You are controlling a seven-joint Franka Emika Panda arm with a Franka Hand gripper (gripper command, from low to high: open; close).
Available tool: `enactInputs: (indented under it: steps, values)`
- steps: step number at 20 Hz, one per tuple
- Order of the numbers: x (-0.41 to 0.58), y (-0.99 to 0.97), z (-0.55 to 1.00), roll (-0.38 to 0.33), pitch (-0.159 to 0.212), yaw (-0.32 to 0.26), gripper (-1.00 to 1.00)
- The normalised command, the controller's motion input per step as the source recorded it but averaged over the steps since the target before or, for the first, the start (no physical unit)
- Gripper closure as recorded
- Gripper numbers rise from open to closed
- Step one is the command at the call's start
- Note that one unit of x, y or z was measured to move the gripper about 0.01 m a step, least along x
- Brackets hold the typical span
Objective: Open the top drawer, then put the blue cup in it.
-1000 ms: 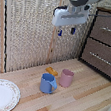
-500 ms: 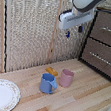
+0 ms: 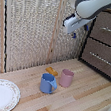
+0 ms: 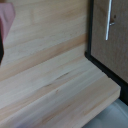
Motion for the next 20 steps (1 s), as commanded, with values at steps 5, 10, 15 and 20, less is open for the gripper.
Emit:
enactInputs:
  steps: [5,10,15,20]
  values:
    - [-0.015,-0.34,-0.01,-0.375,-0.070,0.089,-1.00]
    - [-0.073,-0.35,0.00,-0.375,-0.029,0.084,-1.00]
    - [-0.095,-0.44,0.00,-0.370,0.033,0.030,-1.00]
    - [-0.001,-0.54,0.00,-0.350,0.111,-0.031,-1.00]
